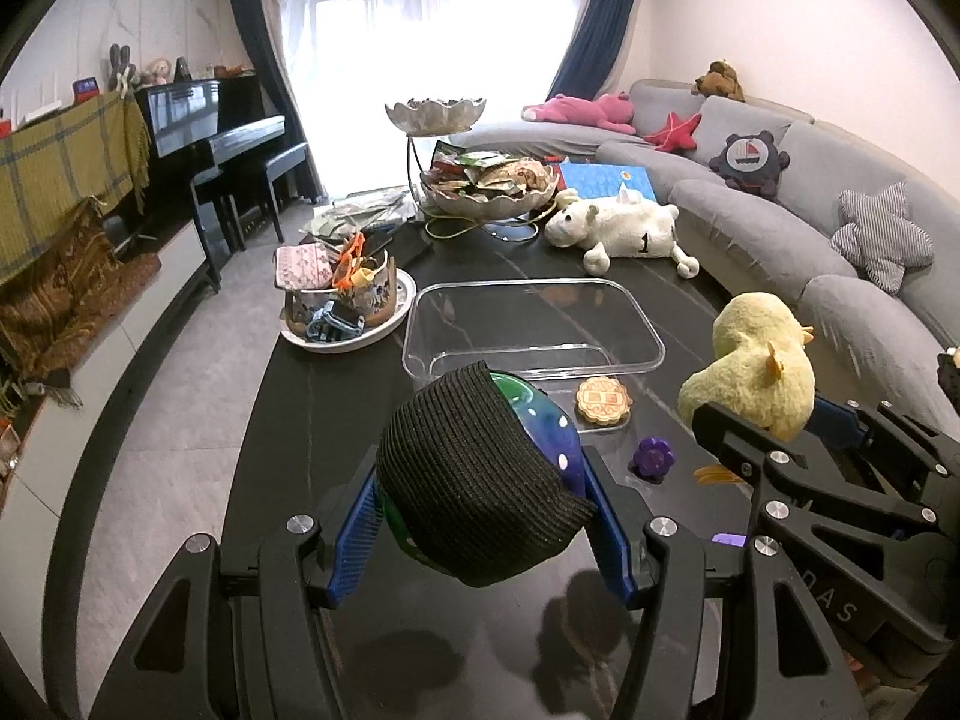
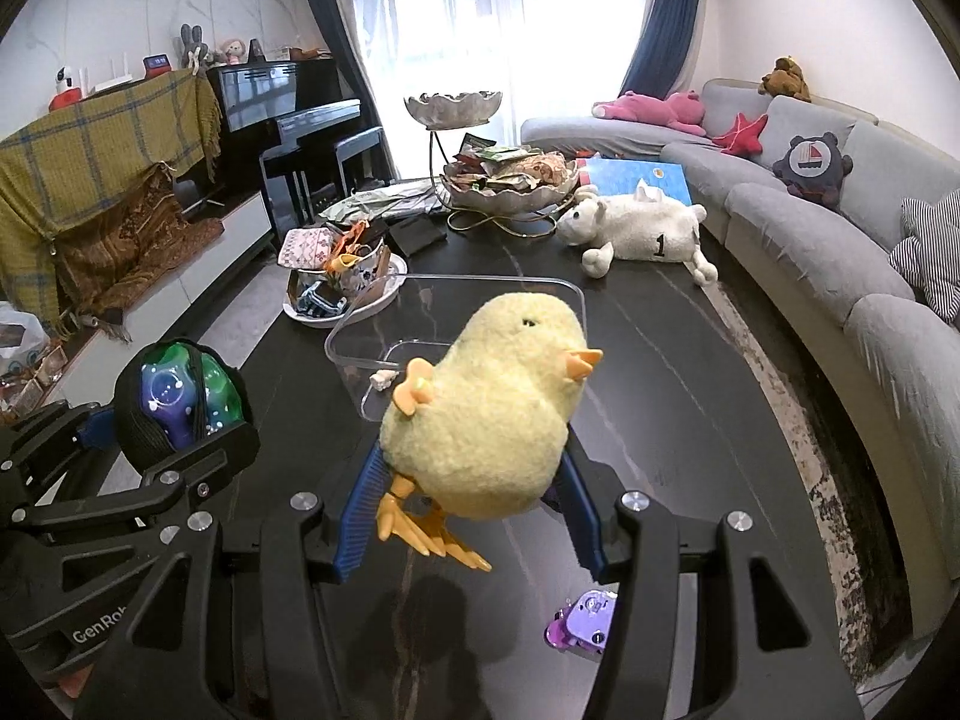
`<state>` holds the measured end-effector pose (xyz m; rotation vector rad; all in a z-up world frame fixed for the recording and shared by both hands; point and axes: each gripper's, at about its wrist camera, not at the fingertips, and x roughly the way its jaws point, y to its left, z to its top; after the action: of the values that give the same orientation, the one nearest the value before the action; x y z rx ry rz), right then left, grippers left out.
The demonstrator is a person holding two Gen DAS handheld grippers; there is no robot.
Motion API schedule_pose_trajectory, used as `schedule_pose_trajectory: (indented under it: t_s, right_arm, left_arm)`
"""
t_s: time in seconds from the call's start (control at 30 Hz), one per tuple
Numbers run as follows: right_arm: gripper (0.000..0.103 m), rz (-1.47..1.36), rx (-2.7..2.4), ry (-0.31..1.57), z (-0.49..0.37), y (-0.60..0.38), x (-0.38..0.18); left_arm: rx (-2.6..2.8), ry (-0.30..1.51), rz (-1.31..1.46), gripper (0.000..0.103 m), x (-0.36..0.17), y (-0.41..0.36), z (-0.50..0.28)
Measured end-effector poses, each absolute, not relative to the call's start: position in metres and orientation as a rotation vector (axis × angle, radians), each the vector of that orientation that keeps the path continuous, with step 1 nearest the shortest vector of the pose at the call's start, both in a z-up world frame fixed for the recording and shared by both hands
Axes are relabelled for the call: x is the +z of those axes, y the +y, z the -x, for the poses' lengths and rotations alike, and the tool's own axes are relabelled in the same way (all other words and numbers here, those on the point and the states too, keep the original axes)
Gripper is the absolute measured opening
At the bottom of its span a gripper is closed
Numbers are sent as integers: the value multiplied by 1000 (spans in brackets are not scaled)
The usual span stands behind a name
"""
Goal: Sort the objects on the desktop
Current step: 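Carry the ball with the left tool while the right tool carries the chick to the clear box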
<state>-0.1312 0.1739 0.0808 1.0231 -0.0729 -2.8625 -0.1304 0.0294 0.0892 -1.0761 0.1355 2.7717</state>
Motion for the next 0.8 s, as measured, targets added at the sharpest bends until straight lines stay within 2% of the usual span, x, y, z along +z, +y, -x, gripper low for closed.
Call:
schedule_pose_trajectory:
  t_s: [0.8]
  right_arm:
    - [51, -1004, -2887, -56, 184, 176, 88]
  left_arm:
    - [2783, 144, 1030, 57, 96, 33, 184]
